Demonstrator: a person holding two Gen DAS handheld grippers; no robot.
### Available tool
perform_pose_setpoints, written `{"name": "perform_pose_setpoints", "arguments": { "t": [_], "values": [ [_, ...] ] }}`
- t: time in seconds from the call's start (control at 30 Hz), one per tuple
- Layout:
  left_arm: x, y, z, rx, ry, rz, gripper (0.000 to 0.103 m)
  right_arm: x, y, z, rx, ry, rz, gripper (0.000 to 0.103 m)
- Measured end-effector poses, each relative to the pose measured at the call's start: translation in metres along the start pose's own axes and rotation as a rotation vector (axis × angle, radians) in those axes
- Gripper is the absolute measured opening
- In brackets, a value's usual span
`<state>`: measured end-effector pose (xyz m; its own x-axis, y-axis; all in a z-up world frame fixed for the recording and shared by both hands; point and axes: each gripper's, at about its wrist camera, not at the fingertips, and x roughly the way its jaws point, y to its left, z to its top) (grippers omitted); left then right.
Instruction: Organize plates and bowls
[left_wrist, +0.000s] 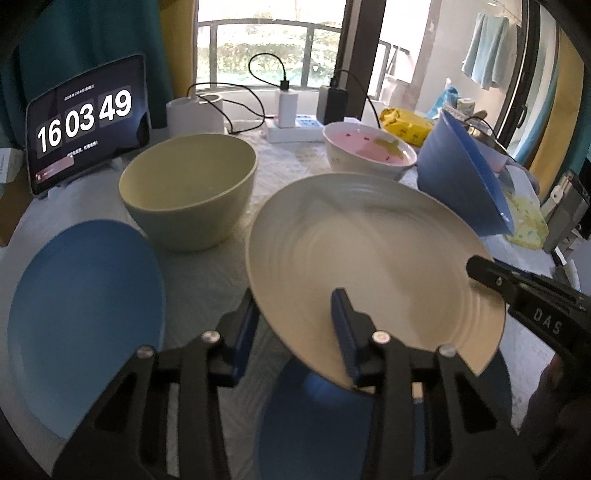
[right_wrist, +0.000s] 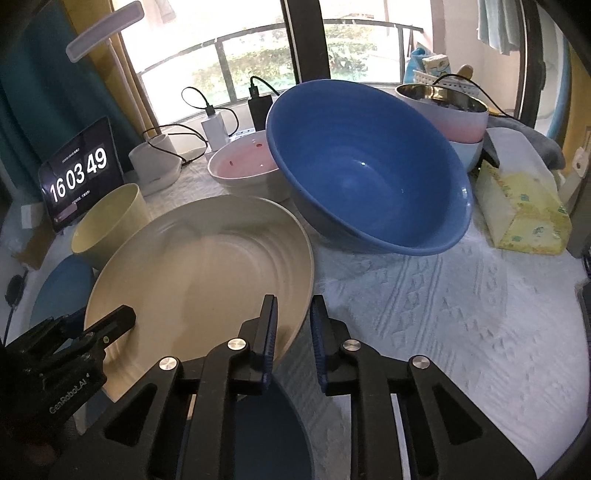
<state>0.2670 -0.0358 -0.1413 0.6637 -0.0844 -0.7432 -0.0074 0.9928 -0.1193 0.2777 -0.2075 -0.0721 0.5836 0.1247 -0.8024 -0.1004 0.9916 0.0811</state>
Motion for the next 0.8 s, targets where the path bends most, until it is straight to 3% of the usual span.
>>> {"name": "perform_pose_setpoints", "arguments": {
  "t": [0.8],
  "values": [
    [-0.055, 0.001, -0.018, 0.003, -0.094, -0.024, 0.041, -0.055, 0.008, -0.017, 0.0, -0.084, 0.007, 0.02]
  ]
}}
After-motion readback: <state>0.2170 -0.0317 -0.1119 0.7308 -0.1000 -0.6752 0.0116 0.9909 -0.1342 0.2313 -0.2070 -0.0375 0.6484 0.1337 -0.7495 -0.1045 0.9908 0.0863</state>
